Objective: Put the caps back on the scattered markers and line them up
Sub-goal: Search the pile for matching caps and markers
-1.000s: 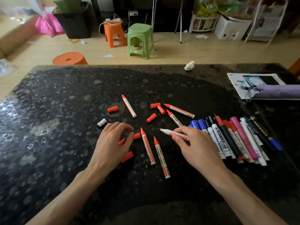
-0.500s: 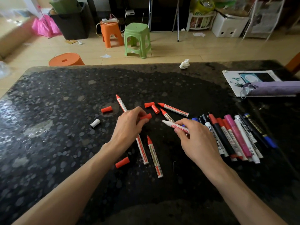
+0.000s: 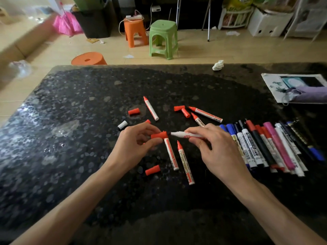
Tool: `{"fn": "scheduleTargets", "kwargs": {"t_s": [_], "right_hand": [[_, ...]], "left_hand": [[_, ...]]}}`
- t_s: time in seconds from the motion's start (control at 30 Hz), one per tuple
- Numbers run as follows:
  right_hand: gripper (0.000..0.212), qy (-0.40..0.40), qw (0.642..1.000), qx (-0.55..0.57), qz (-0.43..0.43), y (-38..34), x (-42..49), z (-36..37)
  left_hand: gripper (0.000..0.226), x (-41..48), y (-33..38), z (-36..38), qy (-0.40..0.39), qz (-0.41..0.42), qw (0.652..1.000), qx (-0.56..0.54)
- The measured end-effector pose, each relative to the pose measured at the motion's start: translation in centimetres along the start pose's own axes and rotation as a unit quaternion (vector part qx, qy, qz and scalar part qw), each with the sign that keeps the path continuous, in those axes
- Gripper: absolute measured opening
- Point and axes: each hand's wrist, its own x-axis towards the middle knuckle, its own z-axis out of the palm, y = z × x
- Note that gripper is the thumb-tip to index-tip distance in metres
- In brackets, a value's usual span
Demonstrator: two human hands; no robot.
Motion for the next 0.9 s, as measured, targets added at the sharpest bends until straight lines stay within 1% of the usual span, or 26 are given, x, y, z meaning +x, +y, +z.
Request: {"fn": "scheduleTargets", "kwargs": {"t_s": [0.23, 0.43, 0.6, 0.67, 0.77, 0.9], "right_hand": [[0.03, -0.023, 0.998, -0.022, -0.06, -0.6, -0.4, 0.4], [0.032, -0.016, 0.996, 0.009, -0.091, -0.8, -1.0, 0.7], [0.034, -0.01, 0.996, 0.012, -0.082, -1.2, -1.3, 1.0], [0.031, -0.033, 0.997, 0.014, -0.075, -1.2, -1.2, 0.8], [0.025, -0.078, 0.995, 0.023, -0.055, -0.9, -1.0, 0.4], [0.023, -0.07, 0.997, -0.02, -0.009, 0.1, -0.8, 0.2]], "left_hand": [[0.018, -0.2, 0.8, 0.3, -0.031, 0.039, 0.999, 0.019], [0.014, -0.9, 1.7, -0.3, -0.014, 0.07, 0.997, 0.009], [0.016, -1.3, 1.6, -0.4, 0.002, 0.09, 0.996, 0.021], [0.015, -1.1, 1.3, -0.4, -0.007, 0.092, 0.995, 0.024], [0.015, -0.7, 0.8, -0.1, -0.042, 0.086, 0.995, 0.034], [0.015, 0.1, -0.1, 0.0, -0.016, 0.078, 0.996, 0.049]]}}
